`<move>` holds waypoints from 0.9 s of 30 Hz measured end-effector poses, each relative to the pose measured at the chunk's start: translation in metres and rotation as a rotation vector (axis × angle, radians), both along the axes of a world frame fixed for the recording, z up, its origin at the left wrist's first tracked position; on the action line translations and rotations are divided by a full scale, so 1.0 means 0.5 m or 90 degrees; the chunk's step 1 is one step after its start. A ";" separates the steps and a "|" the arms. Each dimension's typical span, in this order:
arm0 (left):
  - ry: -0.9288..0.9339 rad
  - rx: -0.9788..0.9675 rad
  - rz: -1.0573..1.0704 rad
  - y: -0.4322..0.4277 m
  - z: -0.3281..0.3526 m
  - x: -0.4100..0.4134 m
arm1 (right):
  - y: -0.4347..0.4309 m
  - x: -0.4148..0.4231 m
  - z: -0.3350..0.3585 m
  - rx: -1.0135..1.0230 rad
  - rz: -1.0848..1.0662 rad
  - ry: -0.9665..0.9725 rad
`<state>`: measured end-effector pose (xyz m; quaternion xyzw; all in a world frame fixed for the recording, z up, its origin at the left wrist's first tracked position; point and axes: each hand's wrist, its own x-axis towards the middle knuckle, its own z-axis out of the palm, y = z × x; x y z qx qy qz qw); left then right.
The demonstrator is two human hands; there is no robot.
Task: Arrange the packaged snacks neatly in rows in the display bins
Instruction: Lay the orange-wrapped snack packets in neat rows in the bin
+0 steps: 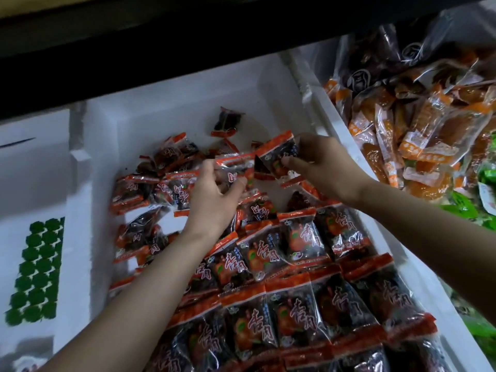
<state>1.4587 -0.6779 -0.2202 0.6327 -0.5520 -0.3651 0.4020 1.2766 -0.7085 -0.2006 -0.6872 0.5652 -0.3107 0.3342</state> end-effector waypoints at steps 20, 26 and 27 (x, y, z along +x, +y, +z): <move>-0.015 0.027 0.101 0.190 0.043 0.127 | 0.128 0.100 0.054 -0.028 0.222 0.181; -0.038 0.027 0.114 0.214 0.045 0.163 | 0.109 0.166 0.020 -0.066 0.304 0.227; -0.041 0.034 0.115 0.217 0.045 0.166 | 0.107 0.175 0.010 -0.072 0.330 0.247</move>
